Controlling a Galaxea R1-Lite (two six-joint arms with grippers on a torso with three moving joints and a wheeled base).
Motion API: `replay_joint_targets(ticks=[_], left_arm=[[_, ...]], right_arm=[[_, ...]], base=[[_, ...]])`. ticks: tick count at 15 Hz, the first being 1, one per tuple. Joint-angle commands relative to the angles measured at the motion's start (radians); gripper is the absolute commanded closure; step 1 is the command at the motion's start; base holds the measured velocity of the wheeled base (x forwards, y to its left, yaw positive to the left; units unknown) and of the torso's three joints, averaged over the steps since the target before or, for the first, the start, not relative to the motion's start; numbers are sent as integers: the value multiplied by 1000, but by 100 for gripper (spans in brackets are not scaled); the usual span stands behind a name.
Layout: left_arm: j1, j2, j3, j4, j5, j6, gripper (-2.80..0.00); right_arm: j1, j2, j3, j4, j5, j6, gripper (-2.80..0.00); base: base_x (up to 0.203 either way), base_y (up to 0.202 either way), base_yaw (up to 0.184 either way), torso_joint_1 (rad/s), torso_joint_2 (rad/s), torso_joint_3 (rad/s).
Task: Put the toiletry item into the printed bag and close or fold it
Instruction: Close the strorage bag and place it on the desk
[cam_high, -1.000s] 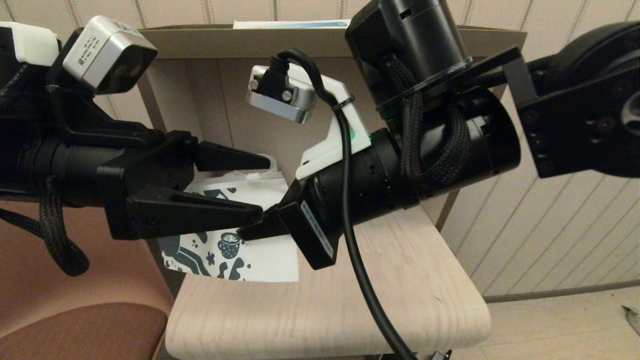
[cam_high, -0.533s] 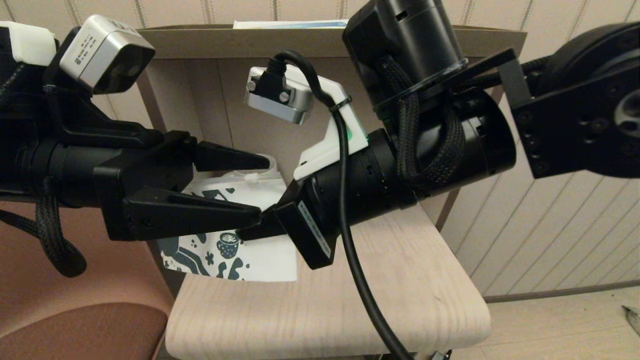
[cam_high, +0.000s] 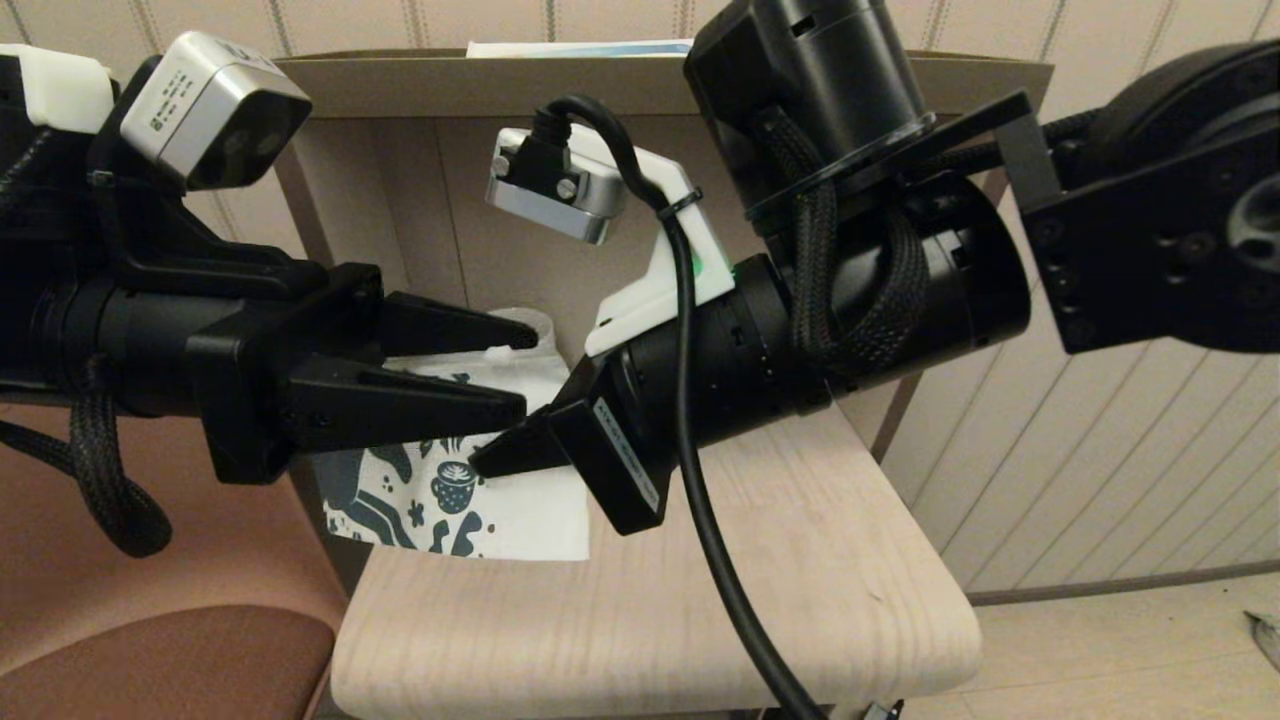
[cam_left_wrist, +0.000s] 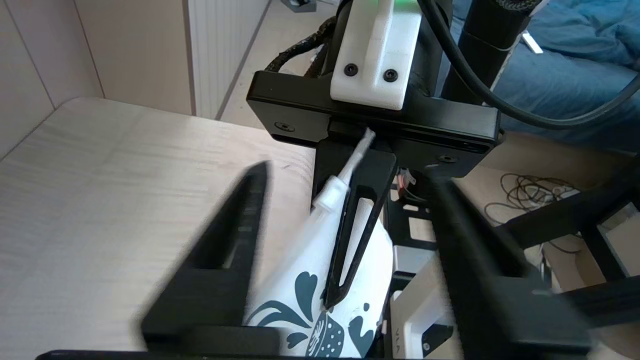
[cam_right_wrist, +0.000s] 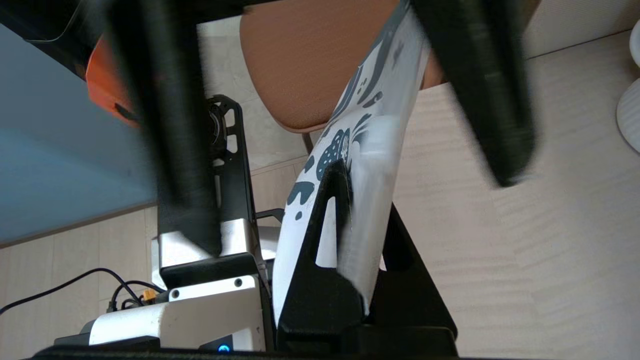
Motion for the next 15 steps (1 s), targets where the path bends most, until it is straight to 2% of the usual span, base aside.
replay_joint_targets(ticks=[1,12,13,15], left_arm=[[0,2,0,-1,-6,0,0],[-2,-10,-3,-4,-3,-1,0],[3,-13,-10,-4,1,-5,0],[66,-30,-20,-5,0,-10,0]], right_arm=[[1,-1,-5,3,2,-1,0],[2,-17,-1,5,4,0,0],[2,-37,10,7,4,1,0],[2,-76,50,6,5,1,0]], base=[[0,0,0,0,0,0],[0,0,0,0,0,0],[0,0,0,0,0,0],[0,0,0,0,0,0]])
